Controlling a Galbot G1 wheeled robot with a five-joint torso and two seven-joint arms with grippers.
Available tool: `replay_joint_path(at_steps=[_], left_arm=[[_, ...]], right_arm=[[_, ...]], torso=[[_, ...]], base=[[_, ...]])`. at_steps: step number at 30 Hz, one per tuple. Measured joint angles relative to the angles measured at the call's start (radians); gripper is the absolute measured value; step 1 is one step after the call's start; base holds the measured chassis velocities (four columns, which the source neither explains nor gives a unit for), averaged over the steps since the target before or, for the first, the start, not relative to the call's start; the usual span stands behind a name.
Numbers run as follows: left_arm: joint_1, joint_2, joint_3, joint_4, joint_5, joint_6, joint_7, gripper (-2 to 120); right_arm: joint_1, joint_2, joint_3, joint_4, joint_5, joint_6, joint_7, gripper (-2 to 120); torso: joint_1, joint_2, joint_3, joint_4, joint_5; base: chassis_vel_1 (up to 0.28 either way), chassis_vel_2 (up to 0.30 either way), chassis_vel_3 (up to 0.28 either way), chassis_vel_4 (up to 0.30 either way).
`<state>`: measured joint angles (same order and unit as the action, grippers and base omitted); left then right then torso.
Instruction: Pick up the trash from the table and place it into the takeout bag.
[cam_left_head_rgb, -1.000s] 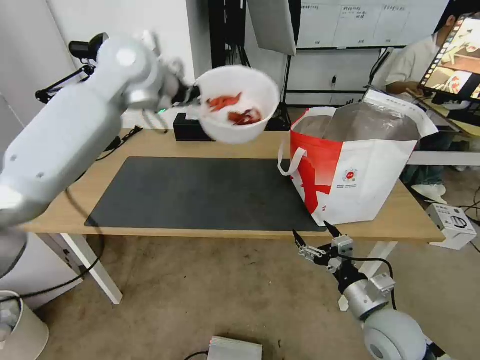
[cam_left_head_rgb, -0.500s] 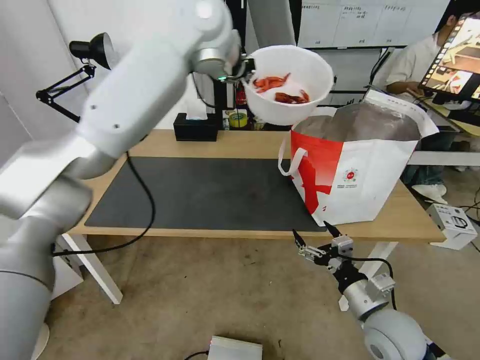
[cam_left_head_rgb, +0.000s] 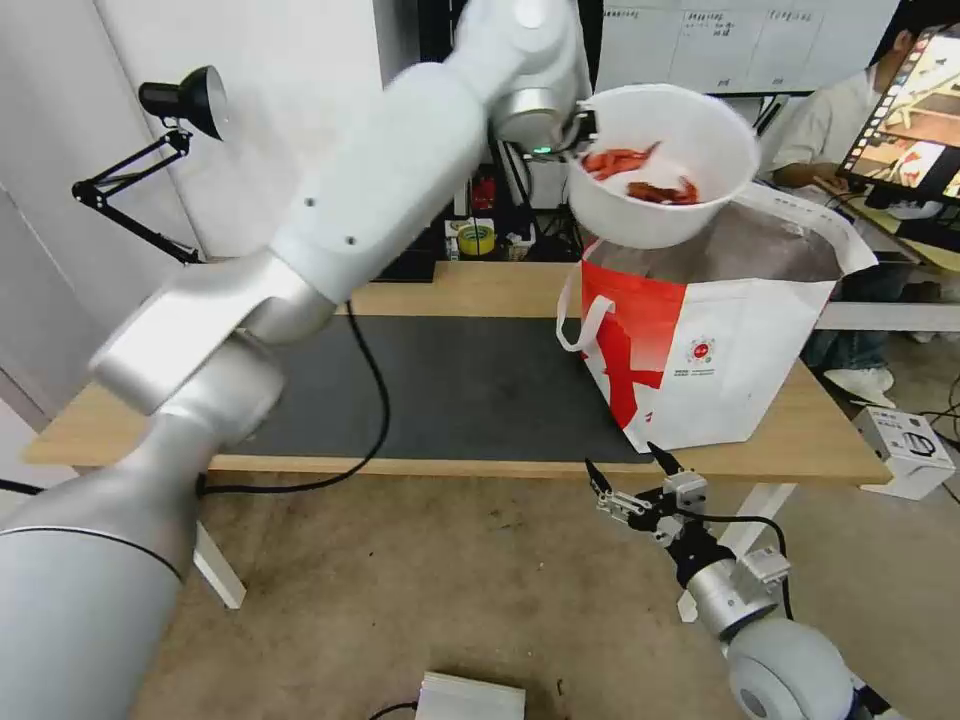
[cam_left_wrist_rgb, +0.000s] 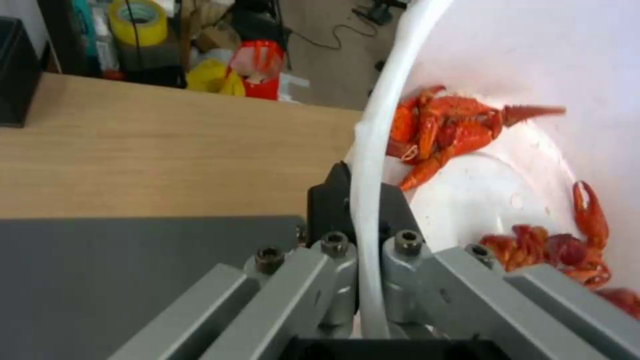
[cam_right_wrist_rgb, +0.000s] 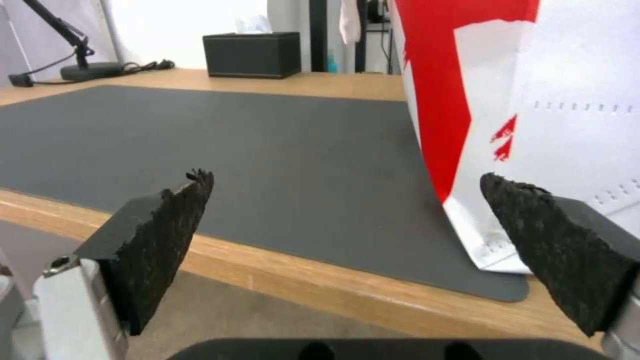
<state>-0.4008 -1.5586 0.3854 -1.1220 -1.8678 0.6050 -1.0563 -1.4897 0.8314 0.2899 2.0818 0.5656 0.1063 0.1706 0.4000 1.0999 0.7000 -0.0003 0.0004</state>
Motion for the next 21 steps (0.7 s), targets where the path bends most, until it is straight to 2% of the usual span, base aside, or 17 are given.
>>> replay_joint_path(at_steps=[5, 13, 18, 19, 21], left_arm=[[0.026, -0.034, 0.025, 0.019, 0.098, -0.010, 0.032, 0], [0.066, -0.040, 0.095, 0.023, 0.259, -0.060, 0.100, 0], [0.090, -0.037, 0.135, 0.012, 0.356, -0.102, 0.128, 0], [0.097, -0.031, 0.154, 0.001, 0.402, -0.113, 0.144, 0], [0.103, -0.022, 0.177, -0.027, 0.430, -0.117, 0.156, 0]], right_arm=[[0.000, 0.000, 0.000, 0.000, 0.000, 0.000, 0.000, 100], [0.000, 0.000, 0.000, 0.000, 0.000, 0.000, 0.000, 100], [0.000, 0.000, 0.000, 0.000, 0.000, 0.000, 0.000, 100], [0.000, 0.000, 0.000, 0.000, 0.000, 0.000, 0.000, 100], [0.000, 0.000, 0.000, 0.000, 0.000, 0.000, 0.000, 100]], torso=[[0.000, 0.000, 0.000, 0.0005, -0.0003], [0.000, 0.000, 0.000, 0.0004, -0.0003], [0.000, 0.000, 0.000, 0.0004, -0.0003], [0.000, 0.000, 0.000, 0.0002, -0.0003], [0.000, 0.000, 0.000, 0.0004, -0.0003]], base=[[0.000, 0.000, 0.000, 0.000], [0.000, 0.000, 0.000, 0.000], [0.000, 0.000, 0.000, 0.000], [0.000, 0.000, 0.000, 0.000], [0.000, 0.000, 0.000, 0.000]])
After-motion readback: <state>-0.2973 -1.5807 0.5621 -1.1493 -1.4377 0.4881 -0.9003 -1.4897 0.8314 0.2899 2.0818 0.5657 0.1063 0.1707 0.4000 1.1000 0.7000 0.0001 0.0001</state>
